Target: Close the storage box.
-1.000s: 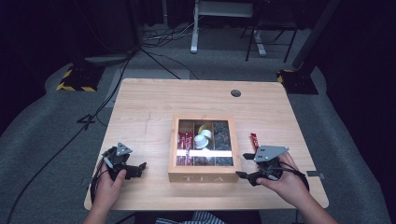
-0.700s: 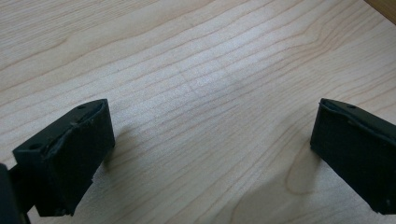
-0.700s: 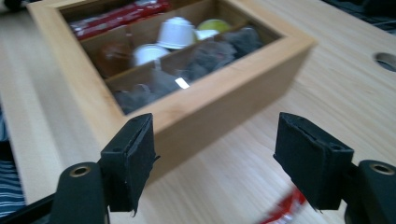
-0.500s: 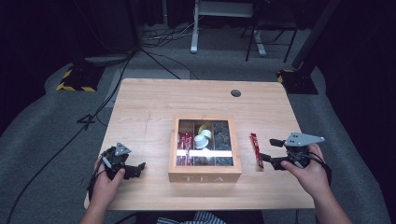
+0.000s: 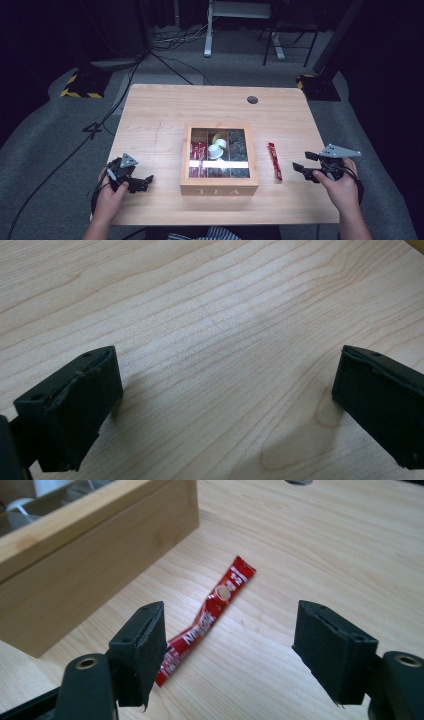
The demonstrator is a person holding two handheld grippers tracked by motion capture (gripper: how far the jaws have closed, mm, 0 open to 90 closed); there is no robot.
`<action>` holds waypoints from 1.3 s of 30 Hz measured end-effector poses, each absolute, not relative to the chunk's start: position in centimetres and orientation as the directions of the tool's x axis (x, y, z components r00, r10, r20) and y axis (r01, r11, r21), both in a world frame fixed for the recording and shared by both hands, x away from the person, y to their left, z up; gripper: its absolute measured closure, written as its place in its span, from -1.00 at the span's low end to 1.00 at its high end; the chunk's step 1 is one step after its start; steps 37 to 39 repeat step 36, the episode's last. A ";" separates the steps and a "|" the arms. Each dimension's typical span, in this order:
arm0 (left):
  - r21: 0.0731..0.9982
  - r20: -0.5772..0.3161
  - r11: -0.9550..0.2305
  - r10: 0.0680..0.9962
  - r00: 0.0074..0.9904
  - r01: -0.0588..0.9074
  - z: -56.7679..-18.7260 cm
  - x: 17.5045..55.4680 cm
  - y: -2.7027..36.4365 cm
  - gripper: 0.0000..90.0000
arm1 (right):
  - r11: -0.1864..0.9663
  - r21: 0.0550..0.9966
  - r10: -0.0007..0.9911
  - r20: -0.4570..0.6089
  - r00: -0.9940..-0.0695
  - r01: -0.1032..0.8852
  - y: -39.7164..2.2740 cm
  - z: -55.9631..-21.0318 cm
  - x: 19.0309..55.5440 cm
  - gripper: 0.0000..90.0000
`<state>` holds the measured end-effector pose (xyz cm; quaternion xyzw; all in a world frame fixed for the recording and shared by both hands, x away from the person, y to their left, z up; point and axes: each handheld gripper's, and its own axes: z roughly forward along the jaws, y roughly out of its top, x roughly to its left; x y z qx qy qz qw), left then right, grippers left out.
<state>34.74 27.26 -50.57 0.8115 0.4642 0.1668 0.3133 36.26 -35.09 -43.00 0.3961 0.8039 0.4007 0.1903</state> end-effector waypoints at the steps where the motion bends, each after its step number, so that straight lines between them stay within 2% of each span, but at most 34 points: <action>1: 0.665 -0.022 -0.369 0.859 0.511 0.649 -50.6 34.7 27.2 -1.00 | 0.359 0.793 0.794 0.017 -0.608 0.491 -35.3 -43.3 36.4 -0.35; 13: 0.663 -0.023 -0.371 0.858 0.513 0.650 -50.6 34.7 27.3 -1.00 | 0.347 0.749 0.840 0.018 -0.542 0.564 -38.2 -46.9 37.6 -0.35; 31: 0.665 -0.022 -0.369 0.859 0.511 0.650 -50.6 34.8 27.2 -1.00 | 0.389 0.712 0.832 0.001 -0.555 0.585 -37.9 -49.5 38.1 -0.38; 34: 0.667 -0.022 -0.367 0.860 0.509 0.649 -50.6 34.8 27.2 -1.00 | 0.375 0.716 0.837 0.011 -0.547 0.589 -37.9 -49.9 38.1 -0.51; 36: 0.667 -0.022 -0.367 0.860 0.510 0.649 -50.6 34.8 27.2 -1.00 | 0.380 0.728 0.833 0.001 -0.554 0.571 -37.9 -50.2 38.2 -0.70; 39: 0.667 -0.022 -0.367 0.860 0.510 0.649 -50.6 34.8 27.2 -1.00 | 0.380 0.728 0.833 0.001 -0.554 0.571 -37.9 -50.2 38.2 -0.70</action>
